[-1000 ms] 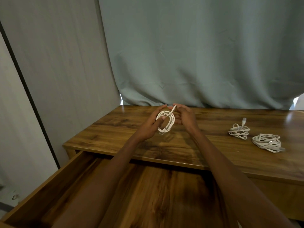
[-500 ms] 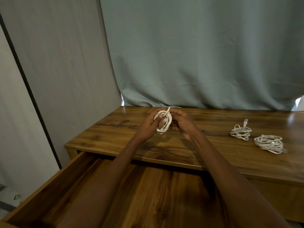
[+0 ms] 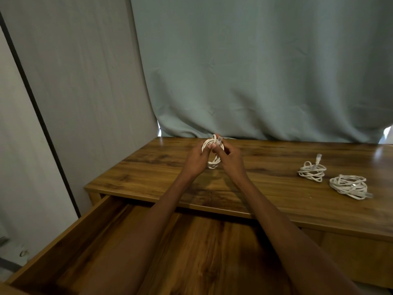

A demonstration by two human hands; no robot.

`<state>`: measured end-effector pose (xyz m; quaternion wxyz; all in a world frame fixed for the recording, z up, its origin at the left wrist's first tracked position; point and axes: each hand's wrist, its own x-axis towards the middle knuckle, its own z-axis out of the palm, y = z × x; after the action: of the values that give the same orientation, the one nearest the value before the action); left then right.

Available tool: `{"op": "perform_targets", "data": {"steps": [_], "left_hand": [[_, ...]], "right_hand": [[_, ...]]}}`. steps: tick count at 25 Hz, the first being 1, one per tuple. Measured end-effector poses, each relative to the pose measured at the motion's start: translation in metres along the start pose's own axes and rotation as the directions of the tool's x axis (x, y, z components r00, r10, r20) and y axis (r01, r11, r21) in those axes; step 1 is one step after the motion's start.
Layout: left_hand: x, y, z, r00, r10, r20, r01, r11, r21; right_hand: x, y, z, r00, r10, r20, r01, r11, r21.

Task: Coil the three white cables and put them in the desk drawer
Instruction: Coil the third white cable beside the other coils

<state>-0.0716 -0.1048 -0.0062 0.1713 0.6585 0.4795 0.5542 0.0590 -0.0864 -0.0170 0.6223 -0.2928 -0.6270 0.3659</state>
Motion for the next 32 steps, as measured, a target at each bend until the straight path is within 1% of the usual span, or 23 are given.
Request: {"op": "perform_targets", "data": {"steps": [2,3,5,7,9,11,12,13,14,15,16,18,20,21,23,25,27,29,31,32], "left_hand": [[-0.001,-0.003,0.000,1.000,-0.006,-0.005,0.006,1.000,0.024],[-0.001,-0.004,0.001,1.000,-0.003,-0.012,0.003,0.999,0.036],[-0.002,-0.005,0.002,1.000,-0.001,-0.021,0.002,0.999,0.039],[-0.003,-0.003,0.001,0.999,-0.026,-0.038,0.027,1.000,0.001],[-0.003,-0.004,-0.002,0.998,-0.024,-0.050,0.023,1.000,-0.008],[-0.003,-0.004,-0.004,0.999,0.002,-0.038,-0.002,1.000,-0.004],[-0.004,-0.003,-0.004,1.000,0.008,-0.028,-0.008,1.000,-0.016],[-0.005,0.000,-0.004,1.000,0.020,-0.021,-0.021,0.999,-0.028],[-0.006,0.002,-0.003,0.999,0.040,-0.015,-0.040,0.998,-0.042],[-0.007,0.004,-0.001,0.998,0.062,-0.009,-0.063,0.996,-0.057],[-0.008,0.006,0.001,0.996,0.088,0.001,-0.087,0.993,-0.077],[-0.008,0.011,0.005,0.992,0.123,0.034,-0.118,0.986,-0.120],[-0.008,0.019,0.010,0.987,0.149,0.061,-0.140,0.980,-0.142],[-0.008,0.023,0.012,0.985,0.158,0.064,-0.147,0.979,-0.142],[-0.007,0.025,0.013,0.987,0.151,0.060,-0.143,0.982,-0.127],[-0.006,0.023,0.012,0.990,0.133,0.054,-0.126,0.985,-0.119],[-0.007,0.022,0.011,0.992,0.119,0.039,-0.113,0.986,-0.121],[-0.007,0.021,0.011,0.996,0.092,0.014,-0.089,0.988,-0.128],[-0.004,0.020,0.012,0.997,0.079,-0.015,-0.080,0.992,-0.103],[-0.002,0.018,0.011,0.997,0.075,-0.027,-0.077,0.994,-0.082]], "right_hand": [[-0.001,0.005,-0.002,0.982,-0.159,-0.104,0.129,0.959,-0.252],[-0.002,0.006,-0.003,0.967,-0.213,-0.139,0.159,0.933,-0.323],[-0.004,0.007,-0.004,0.945,-0.274,-0.176,0.187,0.900,-0.394],[-0.005,0.002,-0.005,0.927,-0.322,-0.190,0.200,0.857,-0.475],[-0.009,-0.001,-0.006,0.928,-0.322,-0.190,0.189,0.842,-0.505],[-0.010,-0.001,-0.008,0.943,-0.266,-0.202,0.161,0.892,-0.422],[-0.010,-0.001,-0.008,0.952,-0.215,-0.219,0.139,0.938,-0.318],[-0.010,-0.003,-0.007,0.958,-0.147,-0.245,0.105,0.979,-0.174],[-0.008,-0.007,-0.007,0.960,-0.069,-0.272,0.070,0.998,-0.009],[-0.006,-0.012,-0.009,0.956,0.017,-0.294,0.029,0.988,0.151],[-0.003,-0.017,-0.013,0.945,0.109,-0.307,-0.019,0.959,0.284],[0.003,-0.023,-0.021,0.917,0.288,-0.276,-0.135,0.875,0.465],[0.008,-0.025,-0.025,0.886,0.423,-0.192,-0.239,0.770,0.592],[0.010,-0.025,-0.026,0.875,0.459,-0.153,-0.269,0.724,0.635],[0.013,-0.024,-0.025,0.871,0.481,-0.103,-0.297,0.681,0.670],[0.013,-0.022,-0.025,0.872,0.481,-0.085,-0.318,0.692,0.647],[0.010,-0.021,-0.024,0.875,0.482,-0.053,-0.373,0.740,0.560],[0.004,-0.022,-0.019,0.874,0.480,-0.072,-0.402,0.798,0.449],[-0.002,-0.024,-0.015,0.893,0.435,-0.117,-0.369,0.856,0.361],[-0.004,-0.024,-0.013,0.908,0.404,-0.111,-0.351,0.877,0.327]]}}
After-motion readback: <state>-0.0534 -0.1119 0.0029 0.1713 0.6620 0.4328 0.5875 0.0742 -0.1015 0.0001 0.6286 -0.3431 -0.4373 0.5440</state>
